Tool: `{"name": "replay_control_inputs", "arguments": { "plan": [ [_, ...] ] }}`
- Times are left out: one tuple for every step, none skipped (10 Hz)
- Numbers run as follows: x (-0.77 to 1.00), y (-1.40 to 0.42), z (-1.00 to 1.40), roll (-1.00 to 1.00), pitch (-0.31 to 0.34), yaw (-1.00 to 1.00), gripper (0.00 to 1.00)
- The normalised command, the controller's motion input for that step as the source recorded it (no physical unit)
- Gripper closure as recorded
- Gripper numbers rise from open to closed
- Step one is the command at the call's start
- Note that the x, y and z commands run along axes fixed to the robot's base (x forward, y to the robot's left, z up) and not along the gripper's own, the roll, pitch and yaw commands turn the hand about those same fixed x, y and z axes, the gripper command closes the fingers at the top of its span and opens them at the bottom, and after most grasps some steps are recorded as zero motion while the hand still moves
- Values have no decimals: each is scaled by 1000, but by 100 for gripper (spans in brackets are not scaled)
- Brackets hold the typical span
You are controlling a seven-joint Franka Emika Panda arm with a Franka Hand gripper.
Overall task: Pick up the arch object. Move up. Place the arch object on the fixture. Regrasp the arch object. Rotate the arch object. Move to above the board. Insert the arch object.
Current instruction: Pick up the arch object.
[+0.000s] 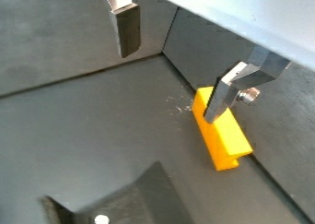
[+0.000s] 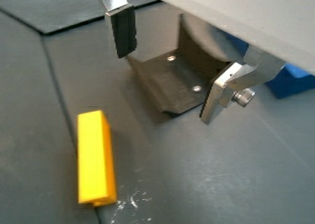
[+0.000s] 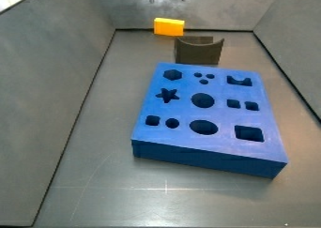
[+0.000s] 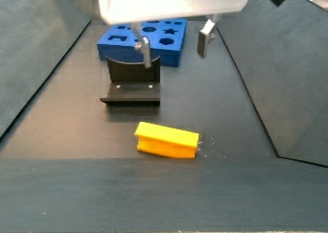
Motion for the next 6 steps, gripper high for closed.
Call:
{"name": "replay_control_inputs", "arguments": {
  "plan": [
    [291, 591, -740, 0, 0, 374, 0],
    [3, 617, -726, -19, -53, 523, 0],
    [0, 643, -754, -54, -89, 563, 0],
    [-34, 649, -826, -83, -123, 560, 0],
    [-91, 666, -863, -96, -126, 546, 0],
    [-91, 609, -814, -110, -139, 546, 0]
  ]
}}
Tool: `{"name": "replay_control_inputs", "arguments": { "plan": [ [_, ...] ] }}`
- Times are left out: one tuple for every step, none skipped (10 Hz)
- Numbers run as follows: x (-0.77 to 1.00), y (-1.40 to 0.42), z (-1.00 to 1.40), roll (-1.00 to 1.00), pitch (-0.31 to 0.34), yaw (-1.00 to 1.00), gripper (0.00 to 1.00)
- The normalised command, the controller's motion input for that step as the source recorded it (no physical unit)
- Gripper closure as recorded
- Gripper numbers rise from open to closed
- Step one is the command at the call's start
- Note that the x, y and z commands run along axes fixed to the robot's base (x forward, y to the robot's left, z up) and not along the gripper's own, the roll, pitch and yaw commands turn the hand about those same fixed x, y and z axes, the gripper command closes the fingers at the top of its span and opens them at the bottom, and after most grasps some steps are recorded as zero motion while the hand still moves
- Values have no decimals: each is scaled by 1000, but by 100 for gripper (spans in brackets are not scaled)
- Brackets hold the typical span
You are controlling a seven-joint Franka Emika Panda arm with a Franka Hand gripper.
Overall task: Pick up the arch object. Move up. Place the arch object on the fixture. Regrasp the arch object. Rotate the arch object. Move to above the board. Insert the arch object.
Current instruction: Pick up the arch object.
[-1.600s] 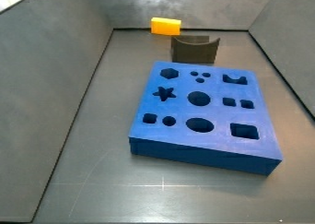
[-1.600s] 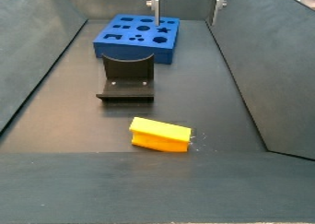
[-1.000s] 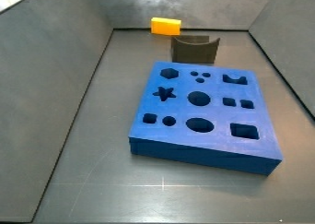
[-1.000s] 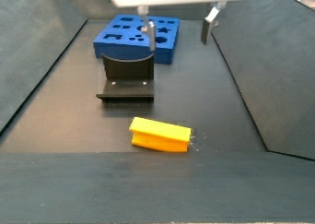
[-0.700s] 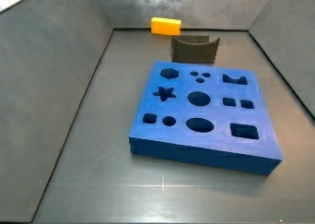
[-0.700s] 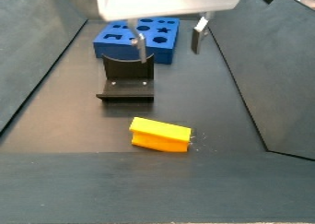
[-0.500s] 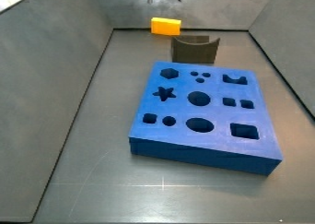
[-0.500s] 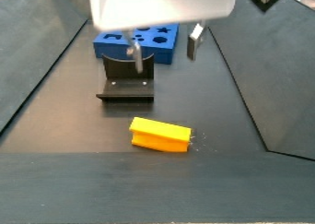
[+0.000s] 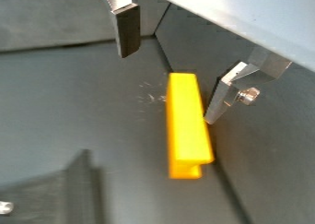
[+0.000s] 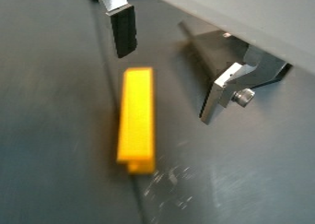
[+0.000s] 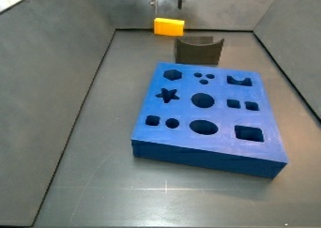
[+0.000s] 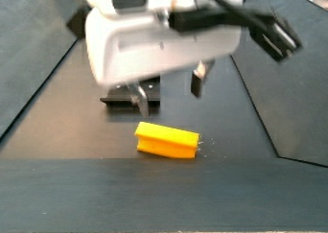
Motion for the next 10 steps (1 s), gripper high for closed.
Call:
{"name": "replay_control_inputs", "arguments": {
  "plan": [
    [-20, 420, -777, -101, -144, 546, 0],
    [51, 126, -749, -133, -114, 477, 0],
    [46, 46, -777, -123, -90, 466, 0],
    [11, 0, -749, -121, -69, 623, 0],
    [0, -3, -737, -137, -51, 754, 0],
    [0, -17, -709, -131, -30, 763, 0],
    [0, -17, -737, -127, -57, 743, 0],
    [0, -80, -786, -103, -63, 666, 0],
    [-6, -131, -777, -119, -51, 591, 0],
    [-23, -209, -757, -153, -33, 494, 0]
  ]
}}
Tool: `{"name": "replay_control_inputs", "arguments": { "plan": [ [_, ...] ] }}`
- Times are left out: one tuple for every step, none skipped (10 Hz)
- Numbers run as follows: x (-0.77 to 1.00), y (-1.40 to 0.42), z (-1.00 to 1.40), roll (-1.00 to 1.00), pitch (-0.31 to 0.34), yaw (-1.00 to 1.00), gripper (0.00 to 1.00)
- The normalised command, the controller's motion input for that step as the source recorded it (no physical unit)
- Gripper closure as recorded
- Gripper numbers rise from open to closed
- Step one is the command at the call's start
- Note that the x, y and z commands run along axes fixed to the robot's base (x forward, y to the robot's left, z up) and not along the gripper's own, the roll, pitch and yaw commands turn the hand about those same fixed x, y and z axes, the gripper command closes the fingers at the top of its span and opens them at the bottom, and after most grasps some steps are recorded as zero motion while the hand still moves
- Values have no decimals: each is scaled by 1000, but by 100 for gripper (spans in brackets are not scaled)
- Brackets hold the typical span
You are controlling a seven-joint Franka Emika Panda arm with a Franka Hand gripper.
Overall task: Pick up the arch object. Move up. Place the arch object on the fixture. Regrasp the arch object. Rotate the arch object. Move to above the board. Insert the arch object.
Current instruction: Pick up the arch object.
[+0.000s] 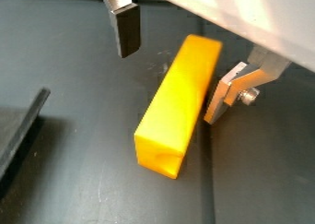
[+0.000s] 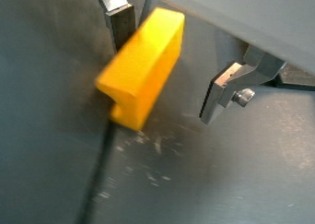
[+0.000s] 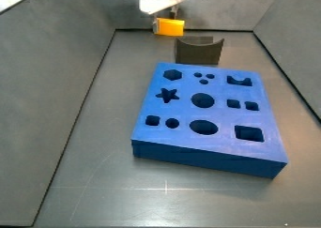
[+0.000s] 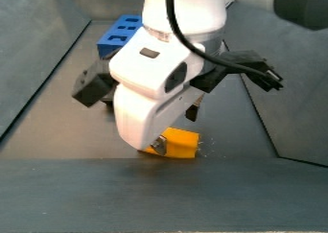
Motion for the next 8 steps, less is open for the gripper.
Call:
{"name": "replay_control_inputs", "arguments": {
  "plan": [
    [-94, -243, -643, -209, -47, 309, 0],
    [-80, -180, -640, -206, -46, 249, 0],
    [-3, -111, -583, -139, -23, 186, 0],
    [-17, -117, -580, -129, -19, 174, 0],
    [-20, -43, -491, 0, -3, 109, 0],
    [0, 0, -414, 26, 0, 17, 0],
    [0, 0, -171, 1, 0, 0, 0],
    [0, 0, -60, -47, -24, 0, 0]
  ]
}}
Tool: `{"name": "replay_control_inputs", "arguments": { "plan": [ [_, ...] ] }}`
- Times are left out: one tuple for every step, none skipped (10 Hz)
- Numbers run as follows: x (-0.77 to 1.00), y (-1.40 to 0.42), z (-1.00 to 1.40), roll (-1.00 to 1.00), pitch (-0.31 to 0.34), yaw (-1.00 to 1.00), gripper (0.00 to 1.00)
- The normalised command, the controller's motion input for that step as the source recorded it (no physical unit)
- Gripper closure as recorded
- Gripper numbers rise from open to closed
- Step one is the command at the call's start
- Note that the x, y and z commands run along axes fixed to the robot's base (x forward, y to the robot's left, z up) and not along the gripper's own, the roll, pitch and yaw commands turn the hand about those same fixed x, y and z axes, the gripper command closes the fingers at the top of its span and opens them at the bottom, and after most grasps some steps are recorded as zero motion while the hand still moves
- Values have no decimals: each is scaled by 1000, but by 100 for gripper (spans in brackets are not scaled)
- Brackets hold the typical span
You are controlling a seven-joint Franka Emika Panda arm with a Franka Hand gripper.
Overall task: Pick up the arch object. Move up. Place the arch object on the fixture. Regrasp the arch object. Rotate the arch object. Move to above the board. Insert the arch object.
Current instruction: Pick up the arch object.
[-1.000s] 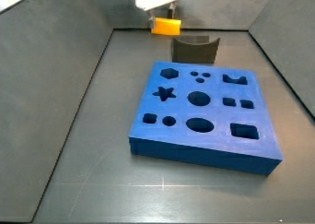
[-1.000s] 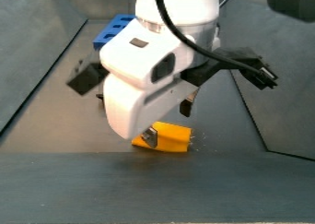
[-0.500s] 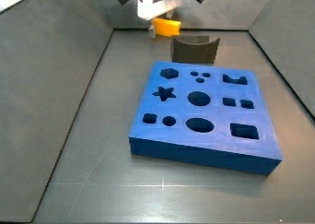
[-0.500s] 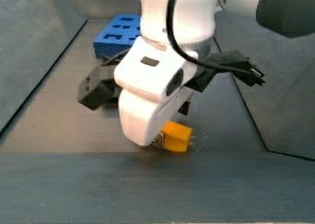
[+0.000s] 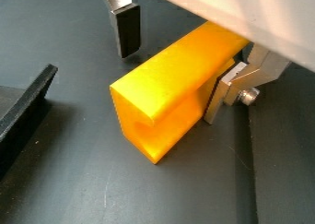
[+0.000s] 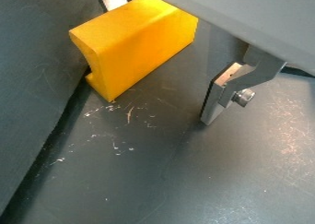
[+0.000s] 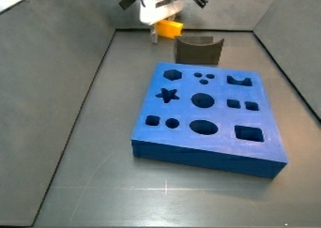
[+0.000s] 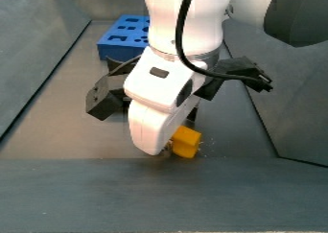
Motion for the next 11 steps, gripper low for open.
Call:
{"name": "replay_control_inputs", "arguments": {
  "plan": [
    [3, 6, 0, -40, 0, 0, 0],
    [0, 0, 0, 0, 0, 0, 100],
    [0, 0, 0, 0, 0, 0, 100],
    [0, 0, 0, 0, 0, 0, 100],
    [0, 0, 0, 0, 0, 0, 100],
    [0, 0, 0, 0, 0, 0, 100],
    [0, 0, 0, 0, 0, 0, 100],
    [0, 0, 0, 0, 0, 0, 100],
    [0, 0, 0, 0, 0, 0, 100],
    [0, 0, 0, 0, 0, 0, 100],
    [0, 0, 0, 0, 0, 0, 100]
  ]
}}
